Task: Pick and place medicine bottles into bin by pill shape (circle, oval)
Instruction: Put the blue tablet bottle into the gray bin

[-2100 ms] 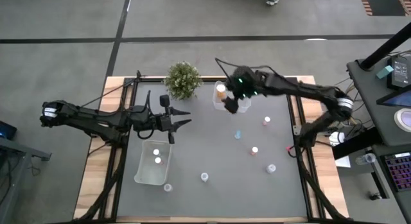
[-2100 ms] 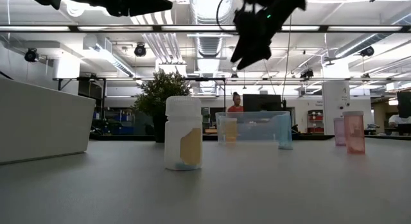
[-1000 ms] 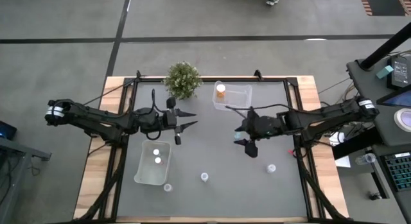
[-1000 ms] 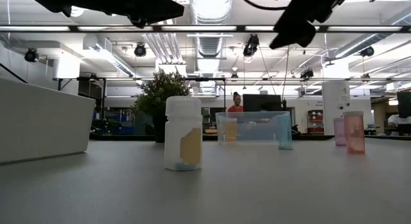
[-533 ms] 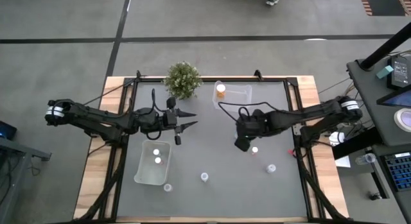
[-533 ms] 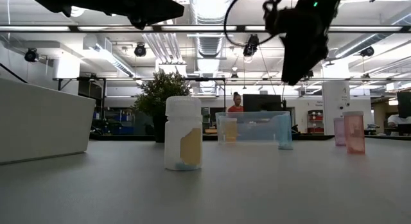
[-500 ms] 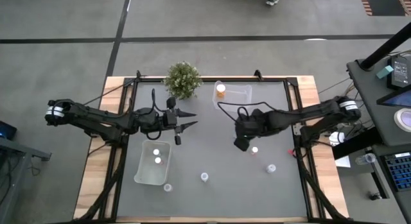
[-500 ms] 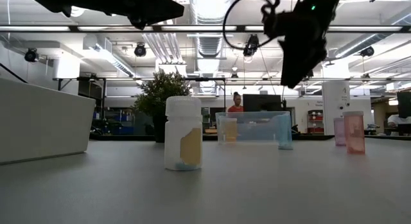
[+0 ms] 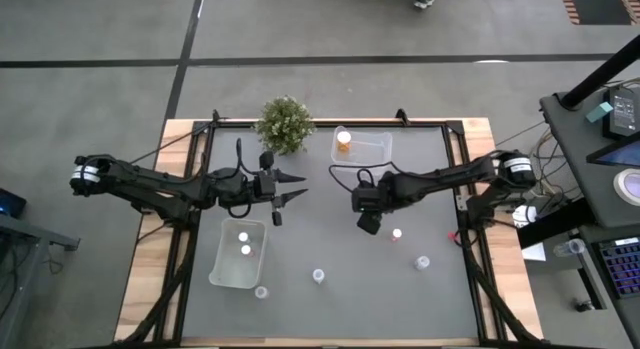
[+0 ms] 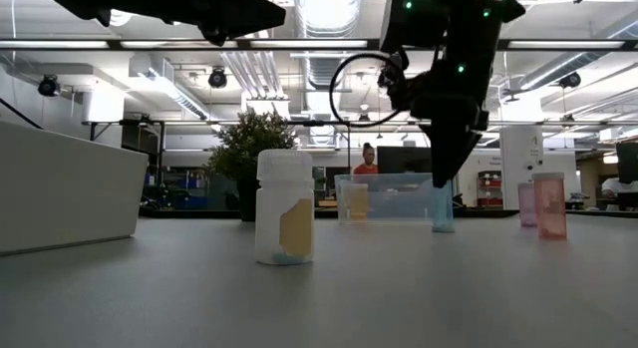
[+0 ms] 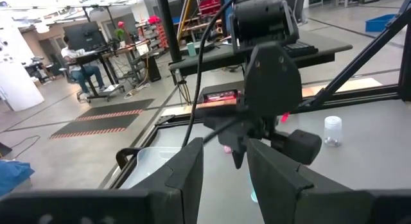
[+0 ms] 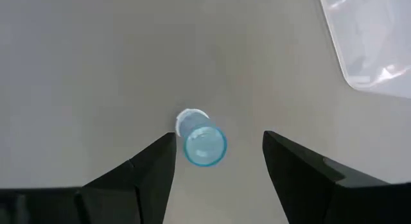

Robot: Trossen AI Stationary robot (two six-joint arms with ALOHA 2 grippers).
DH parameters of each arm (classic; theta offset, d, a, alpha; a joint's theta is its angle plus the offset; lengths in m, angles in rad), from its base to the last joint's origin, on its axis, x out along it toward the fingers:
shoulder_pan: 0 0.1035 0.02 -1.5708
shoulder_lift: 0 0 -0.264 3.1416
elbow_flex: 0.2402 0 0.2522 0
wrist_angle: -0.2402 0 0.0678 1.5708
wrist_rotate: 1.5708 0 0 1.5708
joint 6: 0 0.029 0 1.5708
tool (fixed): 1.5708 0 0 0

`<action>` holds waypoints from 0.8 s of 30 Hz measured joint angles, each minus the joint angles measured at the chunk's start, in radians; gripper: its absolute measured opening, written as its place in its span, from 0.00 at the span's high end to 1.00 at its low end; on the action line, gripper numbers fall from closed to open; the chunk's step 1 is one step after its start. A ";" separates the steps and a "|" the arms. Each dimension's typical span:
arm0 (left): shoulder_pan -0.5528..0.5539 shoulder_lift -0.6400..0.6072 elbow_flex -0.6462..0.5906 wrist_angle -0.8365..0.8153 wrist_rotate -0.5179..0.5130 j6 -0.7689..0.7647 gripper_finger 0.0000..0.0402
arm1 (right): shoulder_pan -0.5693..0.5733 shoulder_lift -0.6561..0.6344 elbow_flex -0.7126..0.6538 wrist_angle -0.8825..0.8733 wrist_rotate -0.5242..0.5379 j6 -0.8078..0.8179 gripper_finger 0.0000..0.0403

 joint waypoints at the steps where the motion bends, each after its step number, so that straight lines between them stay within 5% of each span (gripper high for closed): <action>1: 0.000 0.000 0.000 0.000 0.000 0.000 0.74 | -0.002 0.008 0.001 0.003 0.000 -0.002 0.44; 9: 0.000 0.000 0.000 -0.001 0.000 0.000 0.74 | -0.004 0.056 -0.001 0.021 0.000 -0.017 0.47; 24: 0.001 0.000 0.000 -0.001 0.000 0.001 0.74 | -0.004 0.027 -0.004 0.021 0.000 -0.026 0.78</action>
